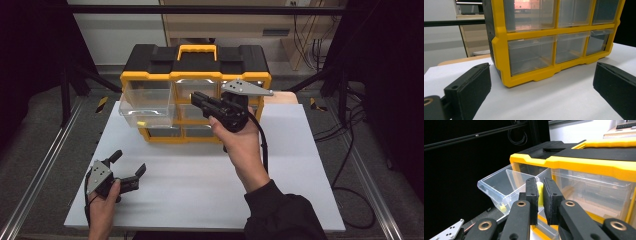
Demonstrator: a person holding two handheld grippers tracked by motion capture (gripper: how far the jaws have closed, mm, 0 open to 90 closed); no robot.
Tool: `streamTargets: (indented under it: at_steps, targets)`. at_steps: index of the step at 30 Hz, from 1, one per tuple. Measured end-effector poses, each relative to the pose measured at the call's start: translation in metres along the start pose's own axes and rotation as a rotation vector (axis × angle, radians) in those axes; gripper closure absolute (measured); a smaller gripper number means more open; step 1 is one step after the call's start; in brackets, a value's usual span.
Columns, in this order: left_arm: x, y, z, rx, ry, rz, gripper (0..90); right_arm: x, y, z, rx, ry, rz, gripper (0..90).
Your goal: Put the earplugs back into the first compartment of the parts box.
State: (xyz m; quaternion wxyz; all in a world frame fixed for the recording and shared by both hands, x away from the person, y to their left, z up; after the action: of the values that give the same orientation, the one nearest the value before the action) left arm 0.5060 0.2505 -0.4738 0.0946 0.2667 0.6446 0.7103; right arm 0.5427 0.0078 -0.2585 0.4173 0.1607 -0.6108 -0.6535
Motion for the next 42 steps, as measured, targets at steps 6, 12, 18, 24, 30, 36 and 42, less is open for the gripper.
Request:
streamTargets:
  at_steps: [6,12,18,24,30,36,42]
  targets:
    - [0.000,0.000,0.000,0.001,0.000,-0.001,1.3,-0.002,0.004,0.003,0.005,0.004,-0.006,83.0]
    - [0.000,0.000,0.000,0.002,-0.001,-0.001,1.3,-0.003,0.008,0.005,0.013,0.000,-0.010,83.0]
    - [0.000,0.000,0.001,0.000,0.000,-0.001,1.3,-0.005,0.012,0.008,0.017,0.004,-0.013,83.0]
    - [0.000,0.000,0.001,-0.001,0.000,-0.001,1.3,-0.007,0.019,0.013,0.022,0.010,-0.023,83.0]
    - [0.001,0.000,0.001,0.002,0.002,-0.002,1.3,-0.012,0.024,0.018,0.034,0.015,-0.023,82.9]
    - [0.001,0.001,0.002,0.006,0.002,-0.006,1.3,-0.017,0.028,0.022,0.043,0.016,-0.020,82.9]
    - [0.001,0.001,0.002,0.006,0.002,-0.006,1.3,-0.020,0.030,0.025,0.039,0.023,-0.027,82.8]
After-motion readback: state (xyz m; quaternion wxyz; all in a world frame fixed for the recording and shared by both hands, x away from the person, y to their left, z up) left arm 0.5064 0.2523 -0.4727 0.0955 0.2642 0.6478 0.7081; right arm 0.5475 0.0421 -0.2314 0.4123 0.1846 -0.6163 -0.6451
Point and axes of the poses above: each handheld gripper's, and its own axes: x roughly backward along the jaws, y roughly out of its top, z roughly to its left, the point moved 9 cm from there along -x, roughly forward along the jaws, and after that the axes turned 10 degrees about z, right-handed, at the moved point
